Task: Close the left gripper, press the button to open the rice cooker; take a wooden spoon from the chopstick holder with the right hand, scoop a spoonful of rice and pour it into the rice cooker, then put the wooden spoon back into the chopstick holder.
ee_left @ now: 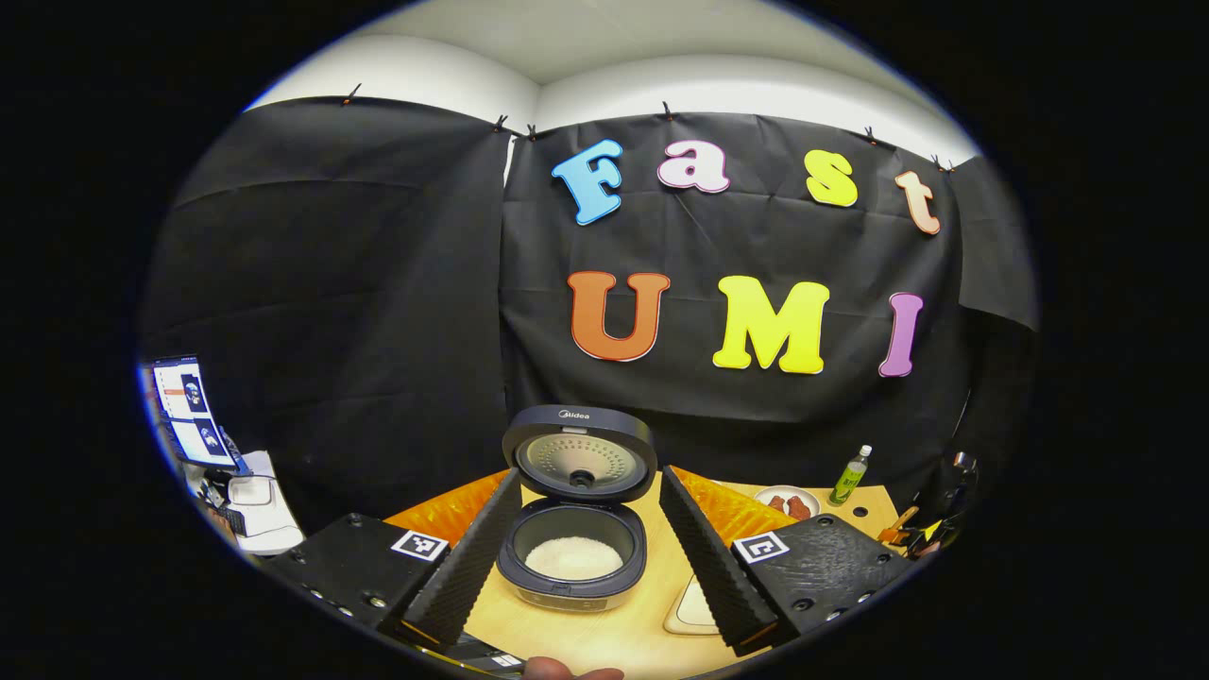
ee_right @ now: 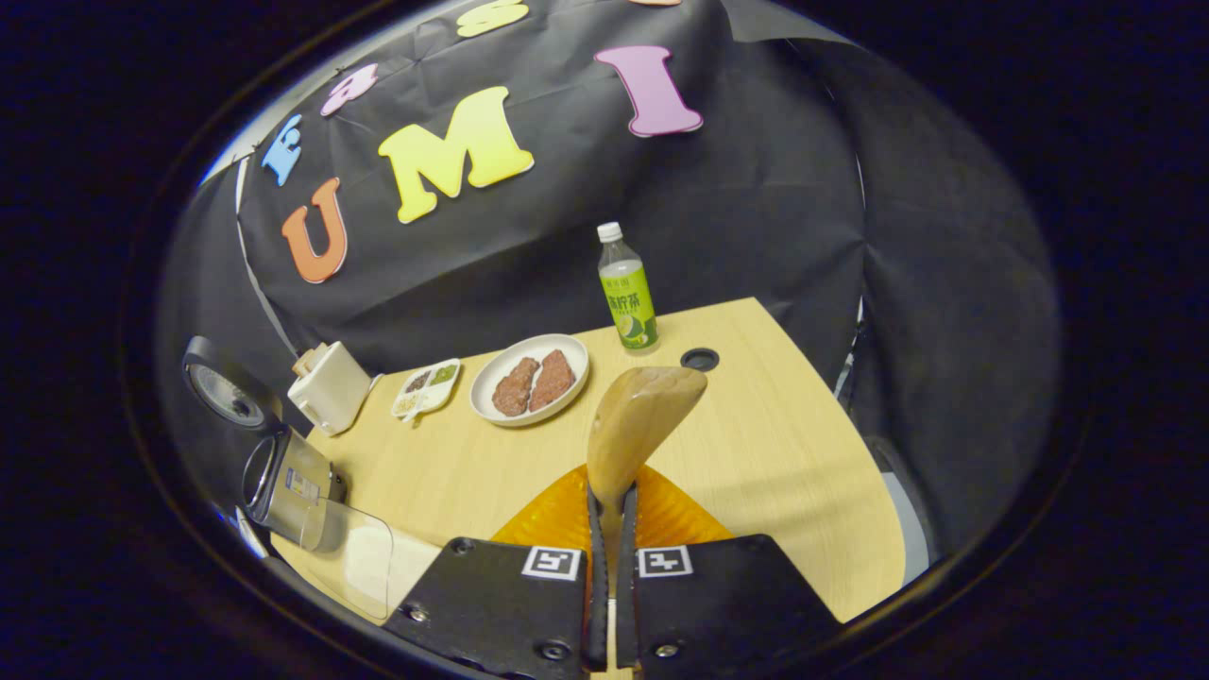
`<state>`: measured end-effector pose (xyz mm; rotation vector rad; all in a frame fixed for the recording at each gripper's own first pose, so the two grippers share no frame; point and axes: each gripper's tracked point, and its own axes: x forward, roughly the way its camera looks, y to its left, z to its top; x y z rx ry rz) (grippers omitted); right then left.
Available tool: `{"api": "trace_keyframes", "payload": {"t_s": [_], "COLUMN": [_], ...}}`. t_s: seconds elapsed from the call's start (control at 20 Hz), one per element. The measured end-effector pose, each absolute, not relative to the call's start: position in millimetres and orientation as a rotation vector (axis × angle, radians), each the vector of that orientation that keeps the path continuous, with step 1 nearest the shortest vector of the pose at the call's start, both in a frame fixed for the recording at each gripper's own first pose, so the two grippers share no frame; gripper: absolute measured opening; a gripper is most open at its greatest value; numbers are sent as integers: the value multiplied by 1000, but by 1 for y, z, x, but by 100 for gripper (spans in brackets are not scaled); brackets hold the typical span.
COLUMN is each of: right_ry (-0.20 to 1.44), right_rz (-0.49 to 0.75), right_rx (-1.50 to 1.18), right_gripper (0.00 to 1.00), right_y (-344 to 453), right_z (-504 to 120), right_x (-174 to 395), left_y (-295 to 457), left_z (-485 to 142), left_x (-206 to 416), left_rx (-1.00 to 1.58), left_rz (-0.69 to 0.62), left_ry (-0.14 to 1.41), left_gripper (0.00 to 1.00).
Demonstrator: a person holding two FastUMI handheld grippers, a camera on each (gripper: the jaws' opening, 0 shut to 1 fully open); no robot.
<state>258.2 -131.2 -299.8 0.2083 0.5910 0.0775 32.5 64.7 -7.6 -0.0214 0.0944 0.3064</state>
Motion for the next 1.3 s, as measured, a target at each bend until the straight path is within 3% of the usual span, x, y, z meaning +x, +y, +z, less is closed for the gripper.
{"api": "trace_keyframes", "payload": {"t_s": [0.35, 0.65, 0.9, 1.3], "right_ry": [489, 448, 451, 525], "right_rz": [-4, 4, 11, 36], "right_rx": [170, 109, 35, -78], "right_gripper": [9, 8, 9, 8], "right_y": [-105, -24, 37, 89], "right_z": [-217, -171, -182, -267], "right_x": [238, 187, 165, 157], "left_y": [94, 121, 146, 137], "left_z": [-8, -16, -20, -13], "left_x": [20, 13, 10, 2], "left_rx": [42, 70, 83, 25], "left_rz": [236, 135, 66, -16], "left_ry": [56, 34, 7, -14], "left_gripper": [94, 94, 95, 94]}}
